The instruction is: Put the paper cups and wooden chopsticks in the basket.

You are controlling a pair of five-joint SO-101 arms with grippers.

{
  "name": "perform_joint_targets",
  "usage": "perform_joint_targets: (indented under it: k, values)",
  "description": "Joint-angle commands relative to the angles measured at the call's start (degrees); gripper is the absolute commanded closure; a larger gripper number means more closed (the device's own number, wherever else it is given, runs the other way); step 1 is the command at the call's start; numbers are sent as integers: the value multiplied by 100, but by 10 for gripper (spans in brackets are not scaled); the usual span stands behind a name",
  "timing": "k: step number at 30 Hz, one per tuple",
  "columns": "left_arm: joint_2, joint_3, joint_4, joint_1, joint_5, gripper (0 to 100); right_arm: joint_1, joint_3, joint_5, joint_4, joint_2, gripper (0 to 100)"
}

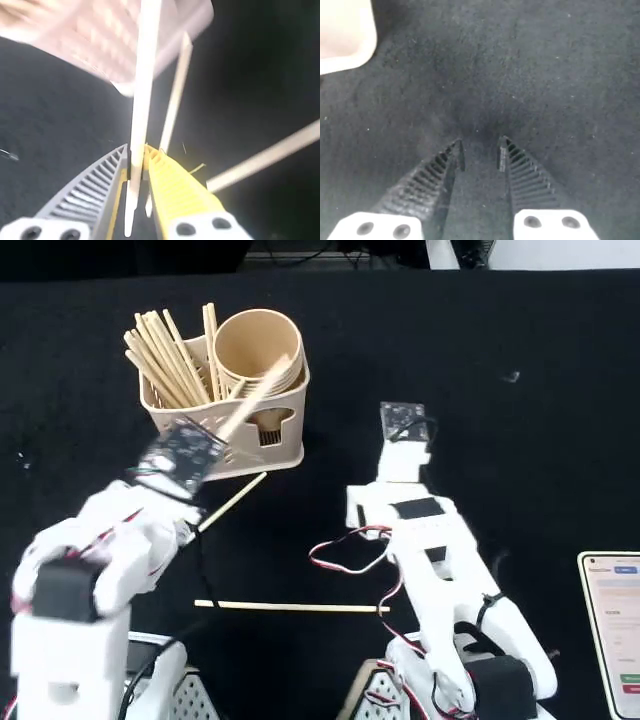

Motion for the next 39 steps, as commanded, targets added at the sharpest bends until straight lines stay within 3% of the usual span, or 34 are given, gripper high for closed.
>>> perform_joint_targets:
  k: [1, 5, 10, 15, 18, 22, 27, 39]
  values:
    - [-378, -1024, -967, -31, 1160, 971, 105, -31, 26, -97, -277, 877]
    - [-404, -1007, -2664, -31, 2391, 971, 105, -31, 26, -97, -277, 876]
    - [-396, -180, -5354, -31, 3560, 971, 105, -31, 26, -158, -268, 875]
    - [-264, 1095, -7815, -31, 3956, 971, 105, 22, 26, -369, -242, 877]
    - [202, 1516, -8862, -22, 3947, 970, 105, 31, 26, -369, -233, 876]
    - [1222, 1323, -9433, 22, 3947, 970, 105, 66, 26, -378, -233, 875]
    - [2347, 778, -9468, -57, 3930, 970, 97, 84, 26, -378, -233, 875]
    - [2444, 1543, -9459, -136, 3930, 958, 97, 84, 26, -378, -233, 875]
